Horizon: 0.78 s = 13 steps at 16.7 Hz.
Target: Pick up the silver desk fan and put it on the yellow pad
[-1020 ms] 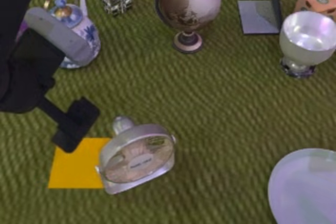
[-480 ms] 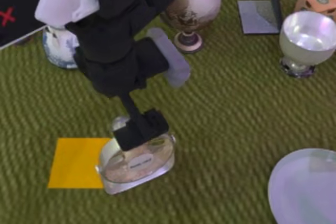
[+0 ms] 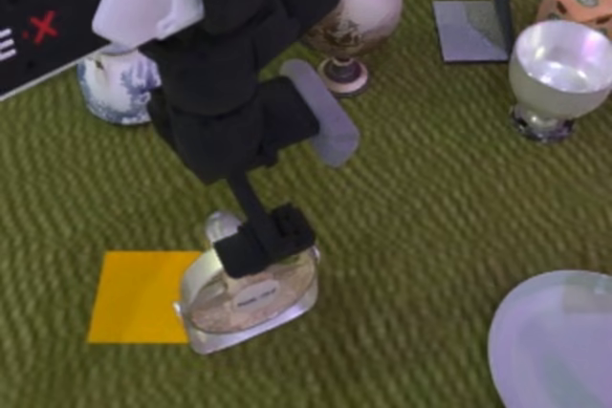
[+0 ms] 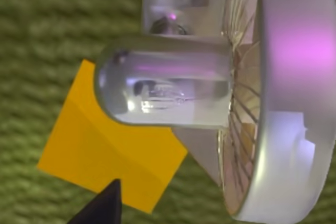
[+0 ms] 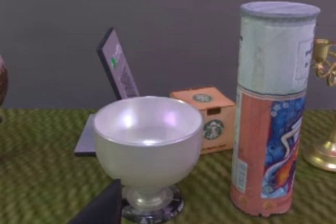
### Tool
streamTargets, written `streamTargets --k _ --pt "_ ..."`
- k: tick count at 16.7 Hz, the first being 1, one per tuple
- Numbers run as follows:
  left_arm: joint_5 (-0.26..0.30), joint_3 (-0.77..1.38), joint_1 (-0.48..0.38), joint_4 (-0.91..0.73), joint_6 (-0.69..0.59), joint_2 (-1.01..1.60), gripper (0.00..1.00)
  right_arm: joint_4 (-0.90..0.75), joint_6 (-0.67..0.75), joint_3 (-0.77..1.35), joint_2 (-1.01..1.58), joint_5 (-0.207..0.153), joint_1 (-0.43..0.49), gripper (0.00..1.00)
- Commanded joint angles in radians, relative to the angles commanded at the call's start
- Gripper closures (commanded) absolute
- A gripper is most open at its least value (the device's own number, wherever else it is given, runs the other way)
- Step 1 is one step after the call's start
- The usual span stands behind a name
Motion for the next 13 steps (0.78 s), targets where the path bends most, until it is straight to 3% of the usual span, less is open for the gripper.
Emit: streamTargets --k 7,11,13 --pt "0.000 -0.176 -0.001 0.182 0.003 0.007 0.00 0.000 0.000 0.000 0.000 0.000 0.000 0.00" --pt "0.000 -0.185 -0.002 0.191 0.003 0.008 0.00 0.000 0.000 0.000 0.000 0.000 0.000 0.00" --pt "0.000 -0.185 -0.002 0.191 0.003 0.008 0.15 0.000 0.000 0.000 0.000 0.000 0.000 0.00"
